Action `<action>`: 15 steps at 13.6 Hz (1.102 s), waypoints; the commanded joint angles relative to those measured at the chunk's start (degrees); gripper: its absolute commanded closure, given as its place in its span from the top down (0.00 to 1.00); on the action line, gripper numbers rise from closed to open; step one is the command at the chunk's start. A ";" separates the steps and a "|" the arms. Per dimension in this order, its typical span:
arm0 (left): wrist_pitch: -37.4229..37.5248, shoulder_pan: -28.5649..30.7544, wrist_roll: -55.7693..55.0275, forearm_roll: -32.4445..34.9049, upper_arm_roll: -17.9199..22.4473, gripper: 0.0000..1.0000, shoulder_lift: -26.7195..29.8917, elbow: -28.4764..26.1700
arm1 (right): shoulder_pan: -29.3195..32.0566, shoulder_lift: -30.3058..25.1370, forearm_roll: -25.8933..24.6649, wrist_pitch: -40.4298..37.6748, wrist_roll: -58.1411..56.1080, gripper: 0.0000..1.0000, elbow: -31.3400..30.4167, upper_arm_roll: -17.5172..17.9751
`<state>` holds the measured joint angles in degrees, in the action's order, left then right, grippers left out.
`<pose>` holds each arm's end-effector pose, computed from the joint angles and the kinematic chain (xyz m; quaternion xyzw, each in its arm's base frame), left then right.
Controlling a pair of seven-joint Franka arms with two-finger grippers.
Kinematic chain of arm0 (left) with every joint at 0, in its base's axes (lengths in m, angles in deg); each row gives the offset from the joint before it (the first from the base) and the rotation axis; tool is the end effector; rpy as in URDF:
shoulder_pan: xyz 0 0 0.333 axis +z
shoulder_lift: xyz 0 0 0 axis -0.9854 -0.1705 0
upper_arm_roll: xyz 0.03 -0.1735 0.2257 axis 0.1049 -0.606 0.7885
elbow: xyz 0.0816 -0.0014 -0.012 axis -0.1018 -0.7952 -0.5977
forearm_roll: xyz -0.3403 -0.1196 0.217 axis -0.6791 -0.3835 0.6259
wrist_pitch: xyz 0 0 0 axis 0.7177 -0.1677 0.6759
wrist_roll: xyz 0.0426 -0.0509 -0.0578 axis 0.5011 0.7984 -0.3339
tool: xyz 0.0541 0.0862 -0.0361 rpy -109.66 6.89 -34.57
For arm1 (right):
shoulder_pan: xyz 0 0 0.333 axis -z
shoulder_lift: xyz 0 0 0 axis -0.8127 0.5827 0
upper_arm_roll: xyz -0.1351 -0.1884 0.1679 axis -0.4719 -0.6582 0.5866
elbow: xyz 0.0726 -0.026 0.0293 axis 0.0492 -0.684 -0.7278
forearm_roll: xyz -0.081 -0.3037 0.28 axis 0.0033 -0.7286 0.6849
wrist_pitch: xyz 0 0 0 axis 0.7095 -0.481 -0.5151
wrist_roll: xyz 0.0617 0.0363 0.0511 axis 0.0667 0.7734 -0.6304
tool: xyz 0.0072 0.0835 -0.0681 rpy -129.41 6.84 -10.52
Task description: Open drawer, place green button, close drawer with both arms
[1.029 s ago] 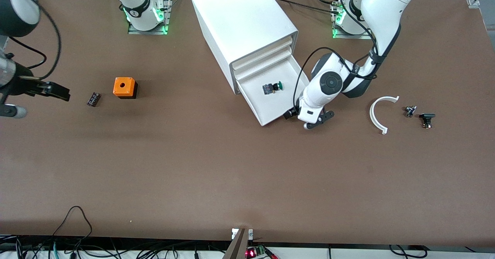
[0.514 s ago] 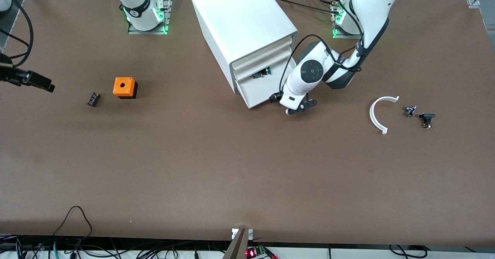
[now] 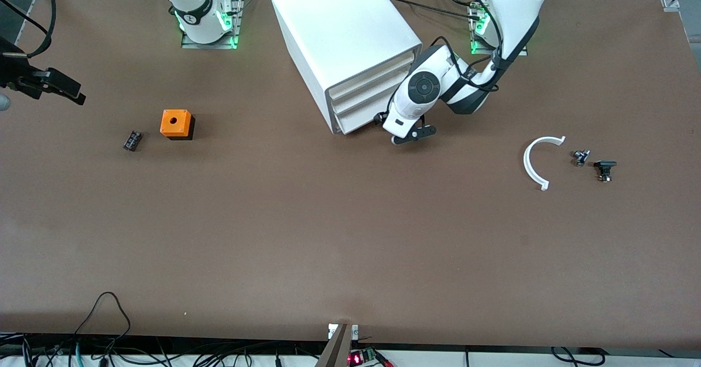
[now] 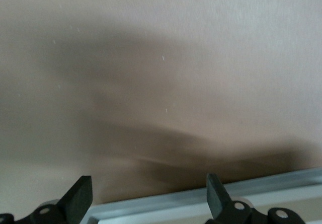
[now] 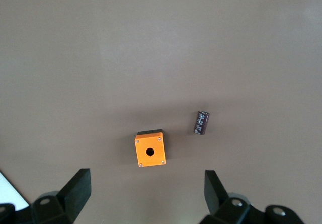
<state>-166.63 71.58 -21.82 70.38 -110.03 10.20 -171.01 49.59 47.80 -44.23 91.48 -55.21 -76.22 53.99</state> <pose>0.4038 -0.3904 0.1528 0.9761 0.1534 -0.1528 0.0180 0.5543 -0.0572 0.5378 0.9981 -0.0607 -0.0109 0.0063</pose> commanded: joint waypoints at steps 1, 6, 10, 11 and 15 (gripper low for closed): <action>1.32 0.07 -0.72 0.84 -2.53 1.00 2.36 -1.49 | -0.14 0.65 0.36 0.81 -0.90 1.00 0.36 -0.11; 1.32 1.38 -0.72 -6.61 -2.63 1.00 2.62 -1.14 | -0.23 -0.13 0.19 1.34 -3.54 1.00 0.36 -0.11; 1.24 7.09 -0.55 -7.07 0.61 1.00 5.60 1.05 | -0.32 -0.92 0.19 0.55 -2.75 1.00 -0.43 -0.02; 1.24 8.24 -0.72 -7.07 2.19 1.00 6.66 2.80 | -0.32 -1.01 0.19 0.64 -2.58 1.00 -0.52 0.07; 1.76 18.78 -0.37 -6.81 4.05 1.00 11.93 8.33 | -0.32 -7.05 0.01 4.30 -2.40 1.00 -8.21 -0.02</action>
<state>-166.45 86.63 -22.41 64.43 -106.10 18.57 -164.49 49.51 46.84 -44.23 92.68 -57.83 -77.39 54.03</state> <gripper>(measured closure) 0.000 0.000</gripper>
